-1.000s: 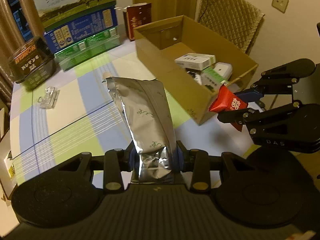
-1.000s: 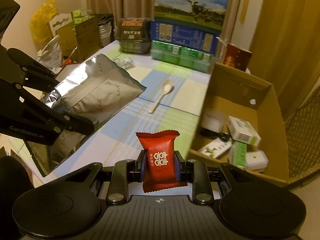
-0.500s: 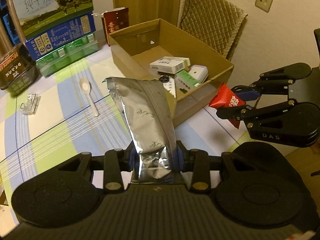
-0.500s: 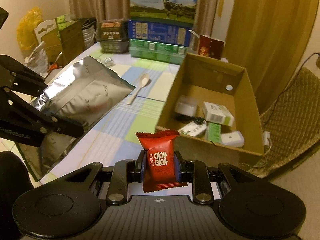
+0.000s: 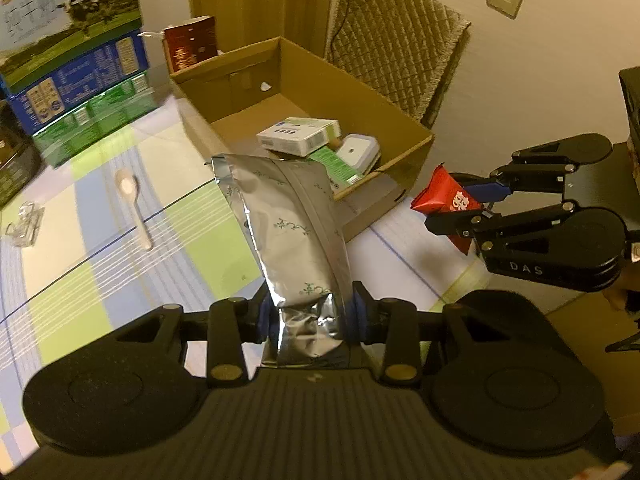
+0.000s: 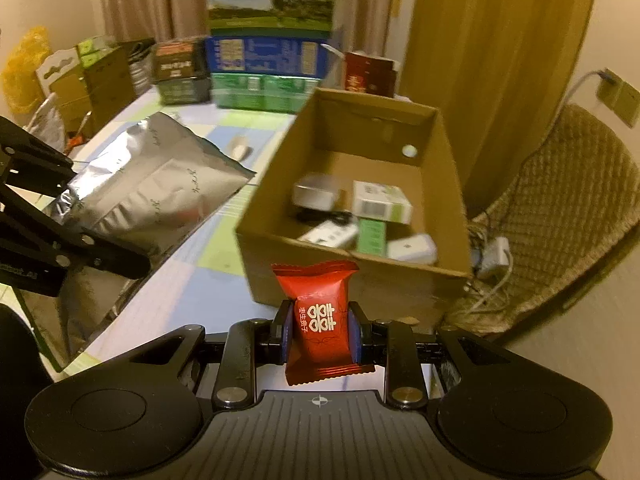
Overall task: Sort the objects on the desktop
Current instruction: 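Lower the foil packet with the left tool into the box while the right tool lowers the candy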
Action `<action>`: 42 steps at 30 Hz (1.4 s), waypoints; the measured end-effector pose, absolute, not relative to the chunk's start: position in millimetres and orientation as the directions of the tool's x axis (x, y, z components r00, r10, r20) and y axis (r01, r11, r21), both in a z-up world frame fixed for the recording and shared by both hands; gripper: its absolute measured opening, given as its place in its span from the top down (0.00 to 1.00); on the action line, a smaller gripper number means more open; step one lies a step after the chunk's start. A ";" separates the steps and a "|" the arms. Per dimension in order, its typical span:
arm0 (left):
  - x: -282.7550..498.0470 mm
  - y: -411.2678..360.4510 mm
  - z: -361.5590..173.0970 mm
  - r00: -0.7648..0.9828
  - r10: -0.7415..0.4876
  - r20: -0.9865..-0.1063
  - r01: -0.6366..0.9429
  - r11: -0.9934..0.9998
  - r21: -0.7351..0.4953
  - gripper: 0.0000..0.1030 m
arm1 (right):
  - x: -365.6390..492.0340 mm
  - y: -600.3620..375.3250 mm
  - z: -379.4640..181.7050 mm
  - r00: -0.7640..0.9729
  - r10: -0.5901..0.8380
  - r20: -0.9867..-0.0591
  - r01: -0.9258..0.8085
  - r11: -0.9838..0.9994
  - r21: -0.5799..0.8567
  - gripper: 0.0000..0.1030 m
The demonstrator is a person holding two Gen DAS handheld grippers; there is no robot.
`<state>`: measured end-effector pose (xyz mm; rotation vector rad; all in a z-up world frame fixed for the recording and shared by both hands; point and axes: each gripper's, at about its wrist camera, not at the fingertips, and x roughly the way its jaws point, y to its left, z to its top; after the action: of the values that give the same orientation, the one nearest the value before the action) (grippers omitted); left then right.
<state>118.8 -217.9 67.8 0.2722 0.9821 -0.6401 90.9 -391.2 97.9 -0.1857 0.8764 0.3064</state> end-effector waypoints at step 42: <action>245.6 -277.2 60.9 0.388 -0.440 -0.810 0.526 0.827 -0.197 0.67 | 210.7 -434.0 99.7 0.610 0.147 -0.778 -0.296 0.954 -0.052 0.76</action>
<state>245.6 -277.2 60.9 0.0971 0.9988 -0.6153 210.7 -434.0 99.7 -0.1821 0.8790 0.2572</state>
